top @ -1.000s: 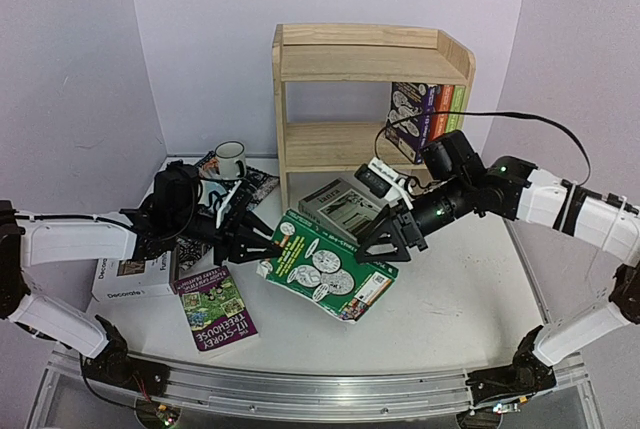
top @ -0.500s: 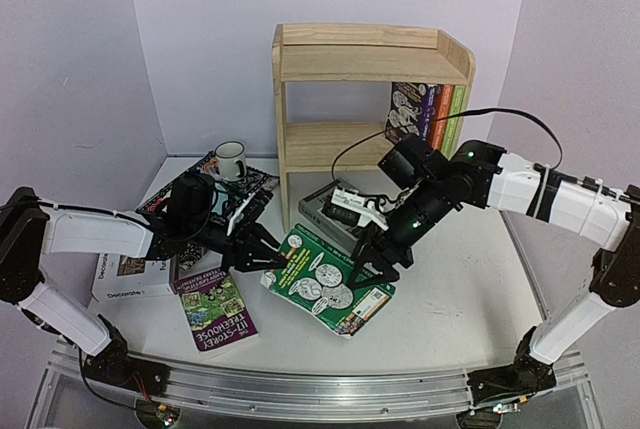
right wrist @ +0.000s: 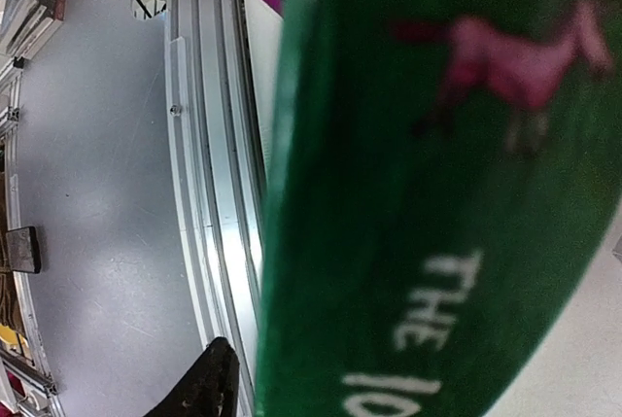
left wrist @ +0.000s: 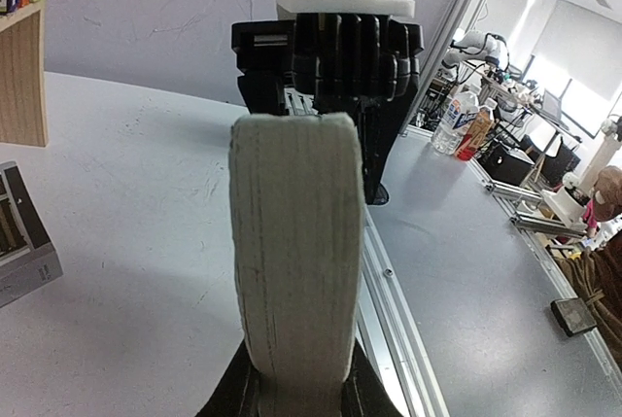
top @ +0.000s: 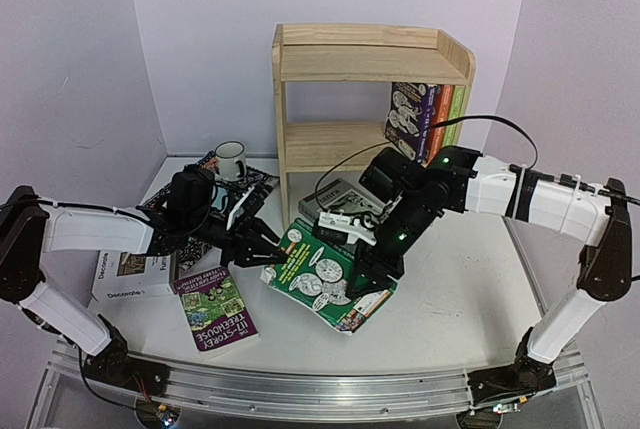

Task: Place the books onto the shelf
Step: Pass from the left arm to the right

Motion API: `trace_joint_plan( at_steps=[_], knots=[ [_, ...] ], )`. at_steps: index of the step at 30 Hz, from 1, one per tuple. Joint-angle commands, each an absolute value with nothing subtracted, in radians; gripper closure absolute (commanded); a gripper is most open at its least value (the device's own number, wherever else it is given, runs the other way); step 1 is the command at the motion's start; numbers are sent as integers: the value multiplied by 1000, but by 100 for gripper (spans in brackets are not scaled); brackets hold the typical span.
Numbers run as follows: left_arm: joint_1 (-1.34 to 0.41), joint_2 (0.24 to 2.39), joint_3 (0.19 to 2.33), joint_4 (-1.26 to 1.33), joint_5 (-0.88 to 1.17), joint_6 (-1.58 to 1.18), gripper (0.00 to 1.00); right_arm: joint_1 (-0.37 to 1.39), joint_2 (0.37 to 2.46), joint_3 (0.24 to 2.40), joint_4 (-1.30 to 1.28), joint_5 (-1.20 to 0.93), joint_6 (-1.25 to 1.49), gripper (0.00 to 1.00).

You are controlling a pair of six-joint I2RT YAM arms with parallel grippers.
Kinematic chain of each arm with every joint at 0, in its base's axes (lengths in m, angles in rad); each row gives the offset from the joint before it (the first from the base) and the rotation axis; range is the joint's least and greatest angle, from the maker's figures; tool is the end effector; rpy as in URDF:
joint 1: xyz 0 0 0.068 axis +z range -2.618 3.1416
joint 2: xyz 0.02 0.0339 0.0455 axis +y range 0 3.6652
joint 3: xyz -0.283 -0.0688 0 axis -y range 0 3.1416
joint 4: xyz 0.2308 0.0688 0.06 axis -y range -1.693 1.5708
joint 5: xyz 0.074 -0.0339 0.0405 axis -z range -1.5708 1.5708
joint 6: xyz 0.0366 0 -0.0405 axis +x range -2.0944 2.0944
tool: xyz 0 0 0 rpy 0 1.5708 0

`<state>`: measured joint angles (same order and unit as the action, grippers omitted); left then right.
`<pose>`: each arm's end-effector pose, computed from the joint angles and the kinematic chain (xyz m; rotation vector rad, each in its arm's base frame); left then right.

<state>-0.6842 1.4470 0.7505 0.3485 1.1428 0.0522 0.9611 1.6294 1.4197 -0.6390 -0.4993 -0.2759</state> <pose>0.1994 -0.2056 0.2619 1.4119 1.3944 -1.4997 0.1832 0.2928 0.3270 -1.6291 1.8783 0.9083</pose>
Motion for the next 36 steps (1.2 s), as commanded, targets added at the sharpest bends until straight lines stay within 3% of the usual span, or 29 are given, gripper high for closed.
trace_joint_plan(
  at_steps=[1,3,5,16,19,25,26,28,30,36],
  knots=[
    [-678,1445,811,420,1220,36,100,966,1646,1465,-701,-490,-296,46],
    [-678,1445,811,419,1227,36,100,966,1647,1471,-700,-489,-297,40],
    [-678,1445,809,419,1229,35,100,966,1649,1475,-699,-490,-298,39],
    [-678,1478,820,414,1251,18,100,966,1679,1522,-710,-502,-294,57],
    [-678,1479,821,414,1254,23,100,967,1686,1530,-720,-504,-297,68],
    [-679,1480,821,411,1261,31,100,966,1692,1537,-729,-503,-302,65],
    [-678,1481,821,411,1261,32,100,966,1692,1536,-730,-503,-304,68],
    [-676,1483,823,409,1257,32,98,966,1695,1537,-733,-504,-306,85],
    [-674,1487,825,408,1247,29,85,967,1700,1539,-735,-503,-307,99],
    [-671,1488,812,407,1150,12,14,966,1677,1505,-722,-385,-300,100]
  ],
)
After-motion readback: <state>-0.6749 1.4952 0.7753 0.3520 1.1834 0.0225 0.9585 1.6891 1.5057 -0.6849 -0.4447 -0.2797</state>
